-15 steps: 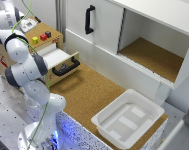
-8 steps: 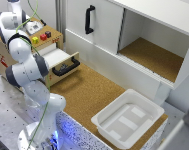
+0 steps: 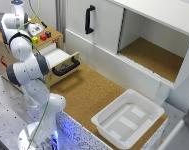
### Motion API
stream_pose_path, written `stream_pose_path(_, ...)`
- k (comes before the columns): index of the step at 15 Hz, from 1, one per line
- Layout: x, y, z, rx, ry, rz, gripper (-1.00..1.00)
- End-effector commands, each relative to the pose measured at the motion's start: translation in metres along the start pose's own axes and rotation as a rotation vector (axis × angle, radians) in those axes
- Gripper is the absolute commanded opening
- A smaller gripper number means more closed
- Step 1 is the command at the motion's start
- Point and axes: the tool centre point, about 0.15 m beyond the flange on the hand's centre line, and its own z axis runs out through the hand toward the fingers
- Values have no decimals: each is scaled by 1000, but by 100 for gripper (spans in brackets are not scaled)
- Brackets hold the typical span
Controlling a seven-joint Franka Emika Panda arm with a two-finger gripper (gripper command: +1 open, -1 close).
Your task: Turn off the green light lamp
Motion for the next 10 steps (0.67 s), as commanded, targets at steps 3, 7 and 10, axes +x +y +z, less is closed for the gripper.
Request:
stream_pose_path(3,12,-8,-68,-132,73,-46,-100)
stream_pose_path(7,25,-5,-129,-199,20,-95,100)
stream_pose_path(10,23,0,-116,-200,6,-83,100)
